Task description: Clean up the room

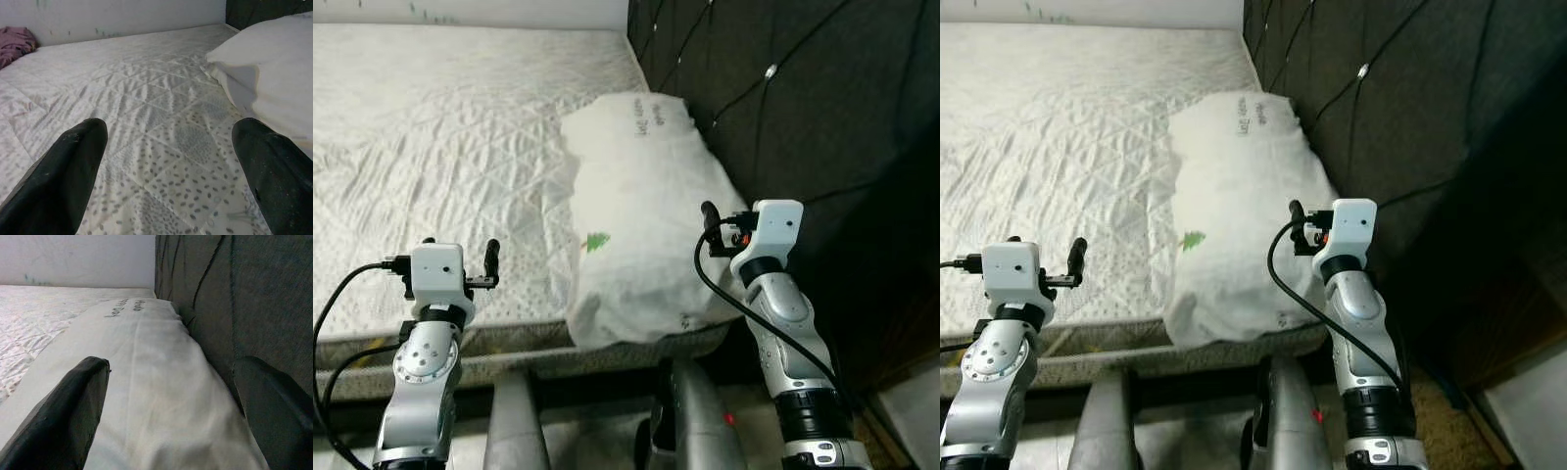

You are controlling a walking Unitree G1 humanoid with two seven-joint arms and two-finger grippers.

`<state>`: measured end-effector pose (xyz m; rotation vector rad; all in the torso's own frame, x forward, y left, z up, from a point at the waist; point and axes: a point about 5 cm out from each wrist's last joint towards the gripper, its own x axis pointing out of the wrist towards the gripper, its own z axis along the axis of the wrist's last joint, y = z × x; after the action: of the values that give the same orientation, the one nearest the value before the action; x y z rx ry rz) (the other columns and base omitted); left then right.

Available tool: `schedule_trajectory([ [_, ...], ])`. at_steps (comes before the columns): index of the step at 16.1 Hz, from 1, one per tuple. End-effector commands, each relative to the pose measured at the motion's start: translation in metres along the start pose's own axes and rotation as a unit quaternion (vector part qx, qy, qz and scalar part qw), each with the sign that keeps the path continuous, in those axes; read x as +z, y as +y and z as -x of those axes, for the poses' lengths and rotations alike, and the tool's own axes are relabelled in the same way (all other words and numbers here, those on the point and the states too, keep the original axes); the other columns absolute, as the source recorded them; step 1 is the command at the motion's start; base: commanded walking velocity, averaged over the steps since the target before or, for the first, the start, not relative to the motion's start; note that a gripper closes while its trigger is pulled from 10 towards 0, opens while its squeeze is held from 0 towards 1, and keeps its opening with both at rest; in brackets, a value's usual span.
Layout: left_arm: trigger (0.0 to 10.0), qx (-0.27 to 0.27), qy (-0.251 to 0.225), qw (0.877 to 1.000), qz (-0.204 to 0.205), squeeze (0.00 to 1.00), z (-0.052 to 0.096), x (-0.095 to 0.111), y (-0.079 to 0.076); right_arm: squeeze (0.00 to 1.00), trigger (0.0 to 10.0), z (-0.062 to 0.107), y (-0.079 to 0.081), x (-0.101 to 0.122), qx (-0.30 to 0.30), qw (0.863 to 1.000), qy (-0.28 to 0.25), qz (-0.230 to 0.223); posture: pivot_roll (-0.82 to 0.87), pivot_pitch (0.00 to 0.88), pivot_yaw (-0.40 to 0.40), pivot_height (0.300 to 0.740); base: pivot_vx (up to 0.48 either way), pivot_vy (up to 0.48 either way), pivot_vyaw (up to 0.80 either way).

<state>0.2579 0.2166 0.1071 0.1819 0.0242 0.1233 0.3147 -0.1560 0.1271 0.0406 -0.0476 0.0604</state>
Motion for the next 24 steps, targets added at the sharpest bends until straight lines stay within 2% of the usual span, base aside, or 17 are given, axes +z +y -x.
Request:
schedule_trajectory([
  [1, 10.0, 0.002, -0.012, 1.000, -0.008, 0.00, -0.002, 0.008, 0.001, 0.00, 10.0, -0.004, -0.005, 0.006, -0.009, 1.000, -0.011, 0.001, 0.16, 0.050, -0.062, 0.652, 0.000, 0.000, 0.00],
  [4, 10.0, 0.011, -0.009, 1.000, -0.016, 0.00, 0.000, 0.006, 0.006, 0.00, 10.0, -0.006, -0.005, 0.004, -0.017, 1.000, -0.007, -0.009, 0.16, 0.042, -0.058, 0.697, 0.000, 0.000, 0.00],
  [8, 10.0, 0.009, -0.008, 1.000, -0.018, 0.00, -0.004, 0.008, 0.006, 0.00, 10.0, -0.008, -0.009, 0.002, -0.034, 0.999, -0.005, -0.001, 0.16, 0.041, -0.056, 0.740, 0.000, 0.000, 0.00],
  [12, 10.0, 0.013, 0.019, 1.000, -0.021, 0.00, -0.001, -0.002, 0.006, 0.00, 10.0, -0.005, -0.020, -0.004, -0.067, 0.998, 0.005, 0.009, 0.16, 0.043, -0.057, 0.740, 0.000, 0.000, 0.00],
  [14, 10.0, 0.013, 0.025, 1.000, -0.010, 0.00, 0.001, -0.005, 0.003, 0.00, 10.0, -0.001, -0.022, -0.006, -0.070, 0.997, 0.005, 0.015, 0.15, 0.041, -0.060, 0.740, 0.000, 0.000, 0.00],
  [17, 10.0, 0.013, 0.029, 0.999, 0.010, 0.00, -0.003, -0.006, 0.000, 0.00, 10.0, -0.001, -0.022, -0.008, -0.072, 0.997, 0.007, 0.011, 0.15, 0.040, -0.059, 0.740, 0.000, 0.479, 0.00],
  [21, 10.0, 0.008, 0.025, 1.000, 0.005, 0.00, -0.006, -0.005, -0.003, 0.00, 10.0, -0.002, -0.024, -0.010, -0.077, 0.997, 0.011, 0.011, 0.15, 0.033, -0.057, 0.740, 0.000, 0.480, -0.48],
  [24, 10.0, 0.007, 0.030, 0.999, 0.011, 0.00, -0.005, -0.007, -0.007, 0.00, 10.0, -0.002, -0.026, -0.012, -0.083, 0.996, 0.015, 0.012, 0.14, 0.037, -0.058, 0.740, 0.000, 0.480, 0.00],
])
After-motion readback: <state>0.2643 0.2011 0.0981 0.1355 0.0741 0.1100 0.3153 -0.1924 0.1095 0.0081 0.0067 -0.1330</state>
